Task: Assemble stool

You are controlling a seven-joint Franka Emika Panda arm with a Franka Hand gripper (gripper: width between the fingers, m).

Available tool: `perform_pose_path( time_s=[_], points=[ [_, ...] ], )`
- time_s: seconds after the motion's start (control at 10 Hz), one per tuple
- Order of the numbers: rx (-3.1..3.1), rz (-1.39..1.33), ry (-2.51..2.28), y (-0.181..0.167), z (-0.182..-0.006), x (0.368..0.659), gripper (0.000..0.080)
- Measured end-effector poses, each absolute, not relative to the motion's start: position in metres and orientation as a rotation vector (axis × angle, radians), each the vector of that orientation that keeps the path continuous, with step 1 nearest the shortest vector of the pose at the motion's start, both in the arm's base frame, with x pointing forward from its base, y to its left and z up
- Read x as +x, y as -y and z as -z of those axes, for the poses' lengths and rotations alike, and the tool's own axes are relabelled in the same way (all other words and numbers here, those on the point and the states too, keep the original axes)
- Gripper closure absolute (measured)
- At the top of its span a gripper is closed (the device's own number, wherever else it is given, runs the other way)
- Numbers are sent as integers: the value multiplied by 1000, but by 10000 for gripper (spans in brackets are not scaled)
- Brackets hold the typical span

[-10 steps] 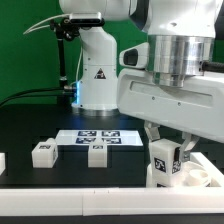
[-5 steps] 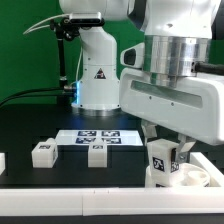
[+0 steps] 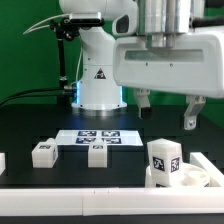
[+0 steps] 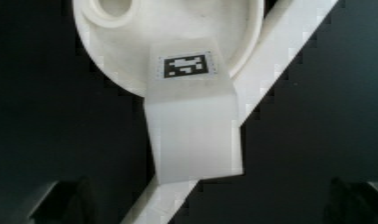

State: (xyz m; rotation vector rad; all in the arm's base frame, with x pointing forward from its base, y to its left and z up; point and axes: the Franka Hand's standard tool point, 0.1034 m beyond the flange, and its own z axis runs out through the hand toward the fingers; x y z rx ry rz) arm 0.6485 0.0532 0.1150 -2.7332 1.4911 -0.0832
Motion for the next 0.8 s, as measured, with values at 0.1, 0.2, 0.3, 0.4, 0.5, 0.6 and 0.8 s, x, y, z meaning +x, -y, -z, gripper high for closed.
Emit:
perform_pose_path(
  time_s=[0.1,0.2,0.3,0.4,0.5,0.6,0.8],
  points=[
    [-2735,82,-1490,-53,-114,648,151],
    [-2735,82,-1490,-54,-114,648,151],
    [-2736,81,-1490,-54,-114,648,151],
    [-2737,81,-1488,-54,-114,648,151],
    [-2775,81,-1416,-52,-114,648,151],
    [-2855,75,-1234,-43,-117,644,151],
    [-2976,67,-924,-31,-117,628,151]
  ],
)
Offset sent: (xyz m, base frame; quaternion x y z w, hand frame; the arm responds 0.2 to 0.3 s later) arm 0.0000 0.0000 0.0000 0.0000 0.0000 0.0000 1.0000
